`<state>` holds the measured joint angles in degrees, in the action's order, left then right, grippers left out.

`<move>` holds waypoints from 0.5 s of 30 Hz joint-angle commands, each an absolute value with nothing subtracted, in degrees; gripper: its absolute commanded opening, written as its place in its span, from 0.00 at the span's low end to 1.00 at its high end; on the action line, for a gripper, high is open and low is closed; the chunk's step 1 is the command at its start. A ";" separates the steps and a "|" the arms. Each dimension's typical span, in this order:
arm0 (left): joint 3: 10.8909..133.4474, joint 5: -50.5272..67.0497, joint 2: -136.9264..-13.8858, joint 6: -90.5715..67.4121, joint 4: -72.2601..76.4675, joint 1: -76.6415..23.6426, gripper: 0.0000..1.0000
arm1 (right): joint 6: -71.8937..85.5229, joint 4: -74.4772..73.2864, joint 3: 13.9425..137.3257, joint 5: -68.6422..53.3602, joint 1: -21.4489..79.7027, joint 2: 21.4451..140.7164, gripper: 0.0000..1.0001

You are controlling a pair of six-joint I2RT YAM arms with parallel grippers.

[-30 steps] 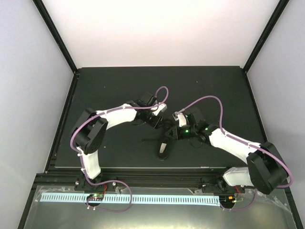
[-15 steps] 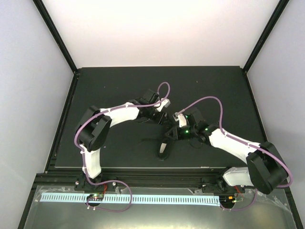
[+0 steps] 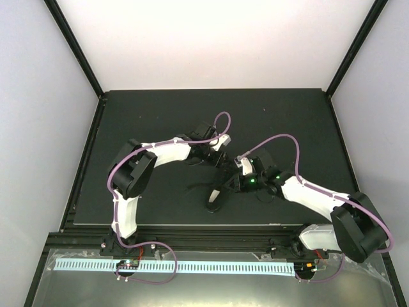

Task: Tie the shoes

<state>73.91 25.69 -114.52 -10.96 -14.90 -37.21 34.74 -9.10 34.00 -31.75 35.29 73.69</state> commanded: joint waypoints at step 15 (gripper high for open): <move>78.25 25.79 -116.41 -12.57 -11.67 -37.11 0.56 | 35.60 -8.56 32.85 -31.38 35.61 71.97 0.02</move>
<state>75.05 25.65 -114.72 -12.40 -12.84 -37.21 35.05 -9.15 33.08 -31.64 35.29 72.95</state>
